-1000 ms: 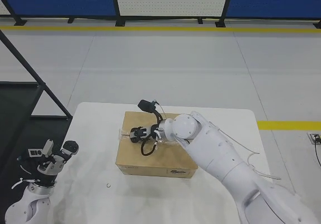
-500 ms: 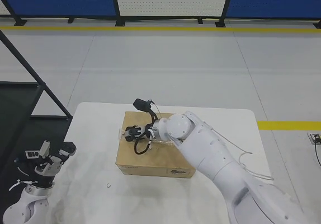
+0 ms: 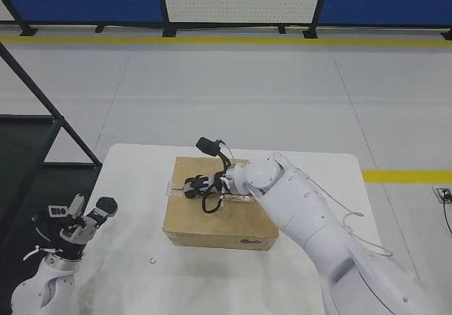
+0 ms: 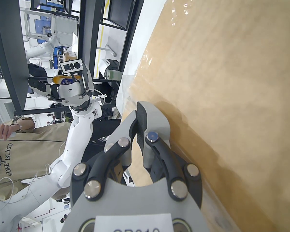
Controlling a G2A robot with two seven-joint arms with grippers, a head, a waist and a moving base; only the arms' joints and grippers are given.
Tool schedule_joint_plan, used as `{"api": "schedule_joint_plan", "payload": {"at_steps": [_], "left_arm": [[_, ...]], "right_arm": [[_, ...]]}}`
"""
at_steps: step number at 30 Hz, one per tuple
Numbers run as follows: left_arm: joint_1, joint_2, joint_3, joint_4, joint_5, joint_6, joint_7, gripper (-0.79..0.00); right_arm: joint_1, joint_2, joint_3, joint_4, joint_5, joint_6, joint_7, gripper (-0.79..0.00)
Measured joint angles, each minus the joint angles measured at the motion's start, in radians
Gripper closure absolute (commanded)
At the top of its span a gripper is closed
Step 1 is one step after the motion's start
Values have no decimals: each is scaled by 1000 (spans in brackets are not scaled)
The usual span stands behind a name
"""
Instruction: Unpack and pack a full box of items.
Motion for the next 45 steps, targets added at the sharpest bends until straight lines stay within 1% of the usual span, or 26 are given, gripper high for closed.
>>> {"api": "schedule_joint_plan", "payload": {"at_steps": [3, 7, 19, 24, 30, 37, 40, 45], "left_arm": [[-4, -1, 10, -5, 8, 2, 3, -785], [-7, -3, 22, -11, 20, 1, 12, -785], [-2, -5, 37, -28, 33, -3, 26, -785], [-2, -7, 50, -32, 40, -3, 34, -785], [-7, -9, 67, -38, 53, -3, 43, -785], [-13, -11, 83, -43, 68, 0, 51, -785], [-15, -12, 89, -47, 72, 1, 53, -785], [-16, -12, 95, -53, 80, 3, 57, -785]], "right_arm": [[-1, 13, 24, 9, 26, -18, 66, 0], [-1, 34, 44, 14, 20, -35, 94, 0], [-20, 101, 94, -9, -25, -22, 123, 0], [-40, 138, 125, -38, -35, -29, 139, 0], [-74, 189, 171, -92, -47, -11, 160, 0], [-132, 259, 240, -209, -74, 27, 168, 0], [-171, 295, 281, -288, -94, 54, 172, 0], [-266, 365, 374, -467, -146, 125, 177, 0]]}}
